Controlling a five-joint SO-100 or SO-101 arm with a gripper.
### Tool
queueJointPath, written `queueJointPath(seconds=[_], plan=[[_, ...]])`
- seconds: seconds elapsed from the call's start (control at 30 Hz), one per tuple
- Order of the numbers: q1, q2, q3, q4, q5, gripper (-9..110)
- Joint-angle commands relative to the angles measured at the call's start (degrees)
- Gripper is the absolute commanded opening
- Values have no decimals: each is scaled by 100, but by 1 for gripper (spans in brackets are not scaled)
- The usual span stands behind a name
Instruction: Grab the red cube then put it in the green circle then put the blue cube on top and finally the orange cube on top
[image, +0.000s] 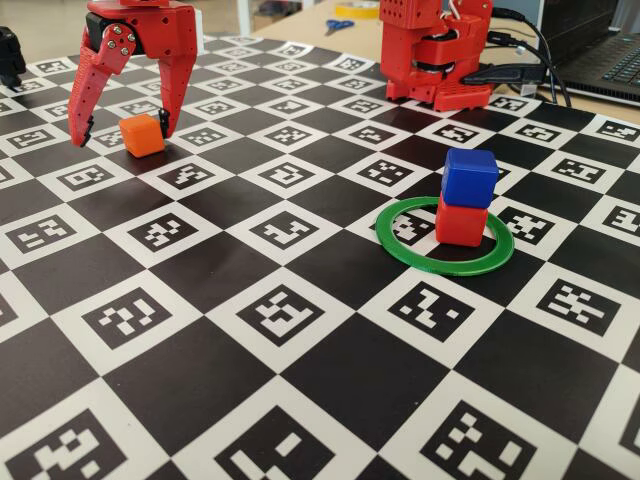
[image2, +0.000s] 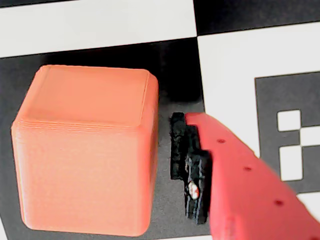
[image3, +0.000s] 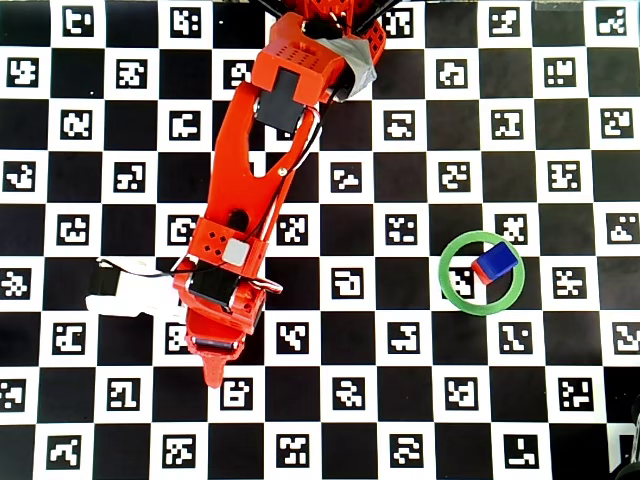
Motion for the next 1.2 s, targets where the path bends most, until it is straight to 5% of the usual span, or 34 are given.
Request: queueJointPath(seconds=[0.0, 0.53, 1.17], plan=[[9, 220, -26, -44, 35, 39], [0, 229, -26, -53, 9, 18], [-299, 1872, 334, 958, -290, 15]])
